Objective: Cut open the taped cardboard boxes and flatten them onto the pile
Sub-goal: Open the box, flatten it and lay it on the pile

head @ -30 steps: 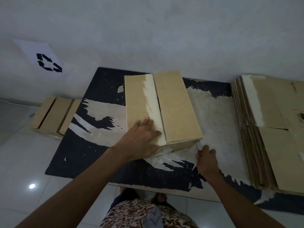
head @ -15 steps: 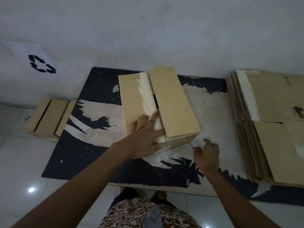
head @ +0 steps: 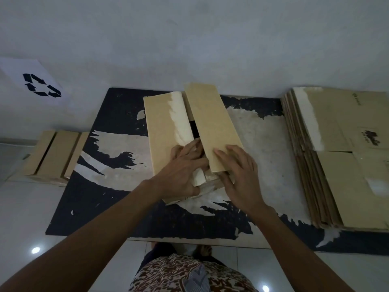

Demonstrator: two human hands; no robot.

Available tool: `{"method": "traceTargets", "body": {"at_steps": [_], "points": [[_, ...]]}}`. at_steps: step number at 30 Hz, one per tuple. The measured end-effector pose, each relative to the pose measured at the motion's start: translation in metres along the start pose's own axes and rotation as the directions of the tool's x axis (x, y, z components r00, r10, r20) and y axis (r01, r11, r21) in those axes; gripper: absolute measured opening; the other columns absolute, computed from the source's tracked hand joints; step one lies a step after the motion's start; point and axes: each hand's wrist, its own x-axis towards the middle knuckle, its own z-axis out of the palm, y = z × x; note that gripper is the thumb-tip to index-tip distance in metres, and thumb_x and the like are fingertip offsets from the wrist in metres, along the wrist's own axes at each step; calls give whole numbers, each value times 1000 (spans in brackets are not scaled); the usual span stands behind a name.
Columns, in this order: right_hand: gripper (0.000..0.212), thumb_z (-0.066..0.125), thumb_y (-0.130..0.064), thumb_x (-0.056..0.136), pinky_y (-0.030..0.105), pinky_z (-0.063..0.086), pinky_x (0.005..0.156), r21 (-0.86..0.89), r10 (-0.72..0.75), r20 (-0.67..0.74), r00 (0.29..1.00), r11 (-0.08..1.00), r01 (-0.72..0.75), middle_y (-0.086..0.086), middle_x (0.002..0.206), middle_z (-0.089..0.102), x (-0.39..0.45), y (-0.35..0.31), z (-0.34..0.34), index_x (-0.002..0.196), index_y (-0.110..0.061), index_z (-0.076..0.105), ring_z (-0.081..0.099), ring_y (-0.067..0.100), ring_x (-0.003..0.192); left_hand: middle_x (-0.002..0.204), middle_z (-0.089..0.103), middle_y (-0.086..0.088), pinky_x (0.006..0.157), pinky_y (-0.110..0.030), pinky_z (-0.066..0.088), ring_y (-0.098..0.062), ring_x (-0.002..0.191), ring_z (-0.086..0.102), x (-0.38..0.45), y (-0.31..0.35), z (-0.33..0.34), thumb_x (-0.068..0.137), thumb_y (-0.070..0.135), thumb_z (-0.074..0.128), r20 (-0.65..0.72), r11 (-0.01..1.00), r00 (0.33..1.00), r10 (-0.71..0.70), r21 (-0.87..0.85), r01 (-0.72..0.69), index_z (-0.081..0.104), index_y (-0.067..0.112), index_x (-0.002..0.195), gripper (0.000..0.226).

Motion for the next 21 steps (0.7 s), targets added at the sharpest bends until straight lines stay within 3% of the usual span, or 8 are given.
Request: {"method": "traceTargets", "body": {"at_steps": [5,9,12,14,16,18,20,21], "points": [[53,44,-26,94,52,35,109,-59,-1,-38,999,998,-1,5,146,43,-1,-4,2,147,-32,42,39,26,136,131,46,2,103,-54,20,-20,143,19,4,10,-19,65,41,67,16,994,1000,-8,109,7,49,25,93,37],[50,41,-22,92,53,43,103,-82,-2,-55,999,997,-3,7,140,48,0,-9,-1,141,-26,51,47,28,128,113,59,0,98,-50,29,-23,135,38,-8,10,-53,66,40,64,-239,997,971,14,-67,-31,39,31,86,33],[40,36,-18,103,15,51,84,155,139,-232,963,982,-104,6,125,57,6,-18,-15,139,-10,49,58,4,103,118,61,-5,102,-52,39,-25,135,43,-38,-4,-72,69,29,69,-384,999,923,8,-47,-28,56,13,86,27],[36,43,-15,105,2,43,67,327,386,-360,849,905,-272,0,106,59,16,-18,-25,138,-3,44,59,-7,83,125,58,-10,108,-53,39,-28,138,41,-65,-18,-76,73,24,69,-451,1000,893,-2,-25,-10,62,3,96,32],[46,53,-10,100,-1,43,72,504,621,-422,661,766,-399,-2,113,54,22,-9,-31,142,-2,37,60,-3,90,129,56,-16,113,-43,37,-31,141,39,-93,-33,-74,76,23,66,-512,998,856,-70,-43,56,62,-1,102,36],[70,60,-3,93,11,50,88,677,761,-393,516,620,-398,-1,132,48,21,8,-31,151,-18,23,57,10,112,132,56,-20,115,-39,37,-32,142,38,-118,-49,-68,80,29,67,-525,984,832,-178,-82,159,64,-7,106,44],[87,64,-2,89,35,59,85,777,854,-253,456,459,-430,2,148,40,16,21,-29,150,-45,18,57,17,118,141,53,-15,116,-42,37,-30,145,35,-141,-67,-55,84,39,66,-474,962,837,-273,-112,251,61,-7,120,59],[79,63,-8,92,39,61,79,755,874,-173,454,414,-509,5,149,41,14,25,-27,147,-49,25,58,20,116,148,48,-11,115,-43,38,-27,148,31,-151,-73,-49,87,48,63,-423,951,851,-310,-123,285,57,-2,131,67]]}}
